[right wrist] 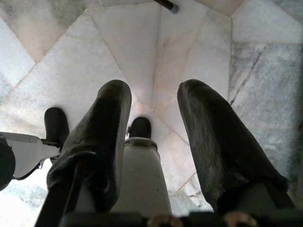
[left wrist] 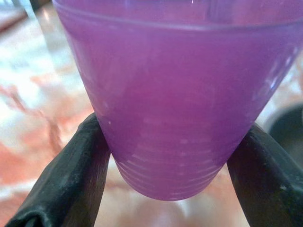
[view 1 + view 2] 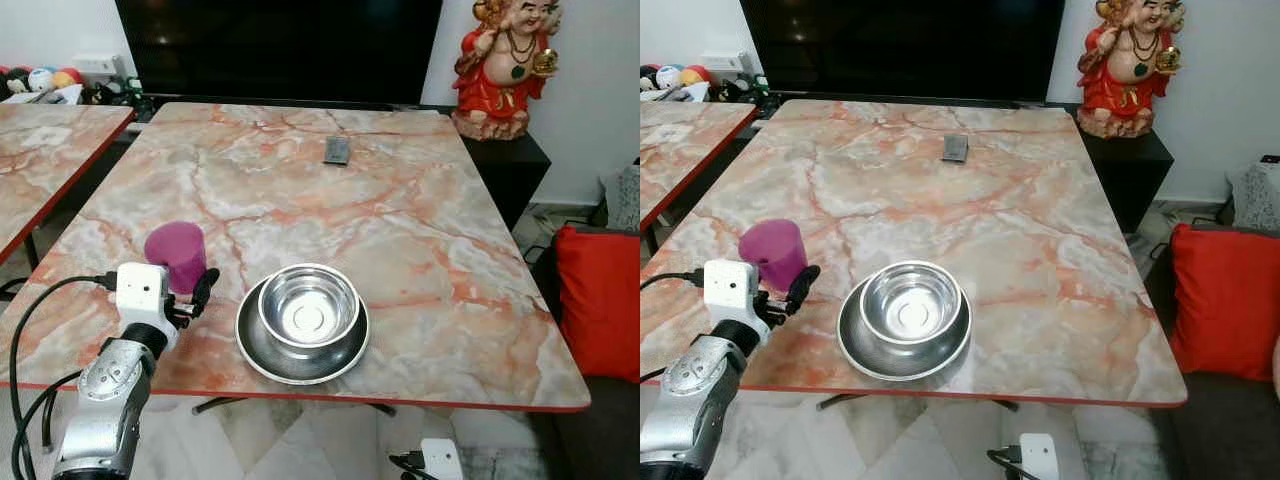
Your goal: Setting the table
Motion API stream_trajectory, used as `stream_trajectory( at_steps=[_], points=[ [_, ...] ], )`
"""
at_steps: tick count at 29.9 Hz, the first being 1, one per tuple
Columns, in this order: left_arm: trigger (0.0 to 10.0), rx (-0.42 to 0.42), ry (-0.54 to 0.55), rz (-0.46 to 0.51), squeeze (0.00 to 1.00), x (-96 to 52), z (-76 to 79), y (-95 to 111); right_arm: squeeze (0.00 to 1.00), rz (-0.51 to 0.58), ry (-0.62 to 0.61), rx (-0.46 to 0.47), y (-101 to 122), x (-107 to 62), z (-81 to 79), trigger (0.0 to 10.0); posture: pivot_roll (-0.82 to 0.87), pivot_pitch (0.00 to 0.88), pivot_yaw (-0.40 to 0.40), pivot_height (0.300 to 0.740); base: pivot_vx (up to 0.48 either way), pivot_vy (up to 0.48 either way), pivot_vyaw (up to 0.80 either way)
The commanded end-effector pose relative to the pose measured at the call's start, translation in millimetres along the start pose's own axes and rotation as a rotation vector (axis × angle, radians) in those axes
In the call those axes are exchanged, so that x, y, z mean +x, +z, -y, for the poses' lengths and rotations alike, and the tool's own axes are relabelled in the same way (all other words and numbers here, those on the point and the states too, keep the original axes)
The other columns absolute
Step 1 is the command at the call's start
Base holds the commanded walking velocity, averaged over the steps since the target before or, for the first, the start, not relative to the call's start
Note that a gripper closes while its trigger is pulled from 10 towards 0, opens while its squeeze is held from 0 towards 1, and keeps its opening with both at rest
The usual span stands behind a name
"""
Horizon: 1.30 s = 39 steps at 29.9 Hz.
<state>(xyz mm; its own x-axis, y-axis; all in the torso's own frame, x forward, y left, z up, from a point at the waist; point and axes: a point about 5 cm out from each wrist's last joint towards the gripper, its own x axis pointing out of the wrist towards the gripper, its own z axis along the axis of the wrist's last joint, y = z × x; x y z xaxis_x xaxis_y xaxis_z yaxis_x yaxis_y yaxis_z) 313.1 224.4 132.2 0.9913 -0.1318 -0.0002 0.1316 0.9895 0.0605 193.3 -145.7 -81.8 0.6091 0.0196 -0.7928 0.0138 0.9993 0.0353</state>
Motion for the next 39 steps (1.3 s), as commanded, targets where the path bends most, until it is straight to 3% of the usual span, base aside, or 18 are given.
stream_trajectory(
  at_steps=[1, 10, 21, 39],
  points=[
    [10.0, -0.012, -0.023, -0.025, 0.0, 3.6, 3.8, -4, 0.0, -0.016, -0.003, 0.004, -5, -0.8, 0.5, 10.0, 0.04, 0.097, -0.017, 0.74, 0.0, 0.0, 0.0],
    [10.0, 0.009, -0.044, -0.059, 0.0, 4.2, 12.7, -16, 0.0, -0.016, -0.005, 0.003, -5, -0.8, 0.1, 10.0, 0.04, 0.105, -0.015, 0.74, 0.0, 0.0, 0.0],
    [10.0, 0.114, -0.062, -0.091, 0.0, 1.4, 12.4, -25, 0.0, -0.017, -0.003, 0.008, -5, -0.9, -1.3, 10.0, 0.04, 0.114, -0.008, 0.74, 0.0, 0.0, 0.0],
    [10.0, 0.12, -0.049, -0.128, 0.0, -0.8, 15.6, -37, 0.0, -0.019, -0.006, 0.005, -5, -0.9, -0.2, 10.0, 0.04, 0.119, -0.017, 0.74, 0.0, 0.0, 0.0]
  ],
)
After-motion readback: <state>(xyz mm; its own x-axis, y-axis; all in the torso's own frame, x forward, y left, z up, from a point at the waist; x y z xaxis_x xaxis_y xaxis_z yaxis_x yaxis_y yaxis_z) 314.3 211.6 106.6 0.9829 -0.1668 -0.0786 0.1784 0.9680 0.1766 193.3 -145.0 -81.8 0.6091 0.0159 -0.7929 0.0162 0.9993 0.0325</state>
